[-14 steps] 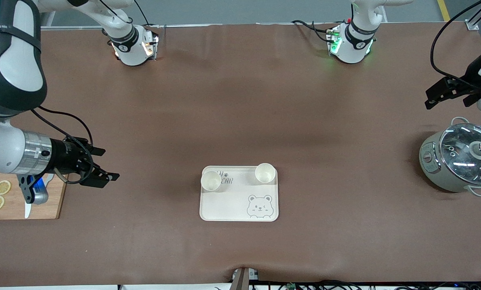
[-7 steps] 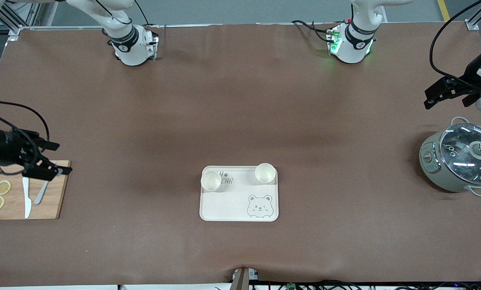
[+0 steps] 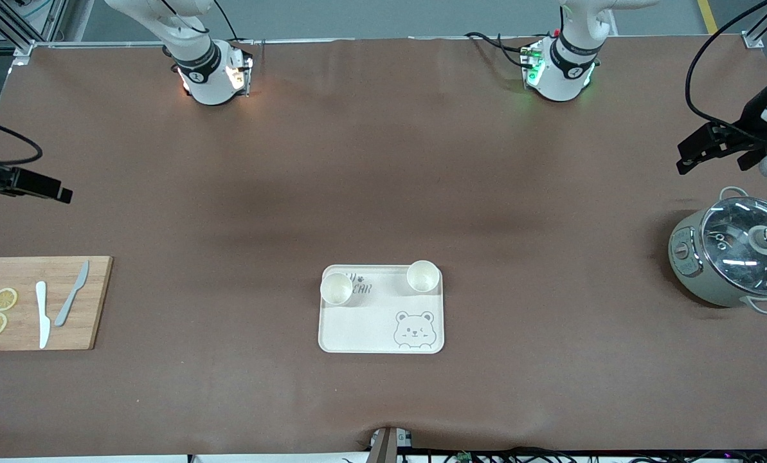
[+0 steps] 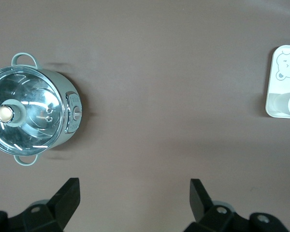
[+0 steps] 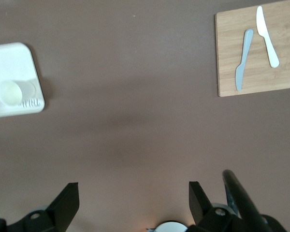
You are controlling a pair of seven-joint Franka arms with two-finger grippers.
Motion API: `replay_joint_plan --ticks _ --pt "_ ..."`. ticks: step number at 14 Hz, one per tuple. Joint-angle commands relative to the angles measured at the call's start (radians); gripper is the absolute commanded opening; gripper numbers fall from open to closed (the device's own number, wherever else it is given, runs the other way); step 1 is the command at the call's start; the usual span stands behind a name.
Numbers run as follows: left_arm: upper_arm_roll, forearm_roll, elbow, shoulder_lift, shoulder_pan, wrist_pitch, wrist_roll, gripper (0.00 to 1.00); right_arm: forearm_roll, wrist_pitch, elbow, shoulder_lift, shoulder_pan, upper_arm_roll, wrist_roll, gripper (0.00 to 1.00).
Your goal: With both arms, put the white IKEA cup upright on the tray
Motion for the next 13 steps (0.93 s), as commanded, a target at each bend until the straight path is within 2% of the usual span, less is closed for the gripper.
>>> replay_joint_plan --ticks 1,3,6,8,10,11,13 --pt "0.0 0.014 0.005 -0.003 -0.001 -0.006 0.015 1.0 -0.059 0.022 -0.124 -0.099 0.04 0.011 -0.057 1.0" --pt "-0.002 0.014 0.004 0.002 -0.005 -0.006 0.015 1.0 -0.093 0.093 -0.245 -0.167 0.064 0.013 -0.059 1.0" --pt "-0.003 0.014 0.004 0.019 -0.007 -0.006 0.015 1.0 -0.089 0.276 -0.486 -0.326 0.071 0.004 -0.129 1.0" --pt "-0.006 0.014 0.005 0.017 -0.007 -0.003 0.017 1.0 -0.076 0.298 -0.512 -0.34 0.093 -0.021 -0.134 1.0" --pt "-0.016 0.008 0.002 0.014 -0.007 -0.006 0.003 1.0 -0.076 0.284 -0.509 -0.34 0.162 -0.126 -0.134 1.0" --pt "-0.023 0.007 0.001 0.008 -0.002 -0.006 0.0 1.0 -0.076 0.281 -0.505 -0.336 0.177 -0.158 -0.134 1.0" --pt "-0.032 0.002 -0.007 -0.004 -0.004 -0.008 -0.007 1.0 -0.078 0.278 -0.451 -0.327 0.171 -0.166 -0.136 1.0"
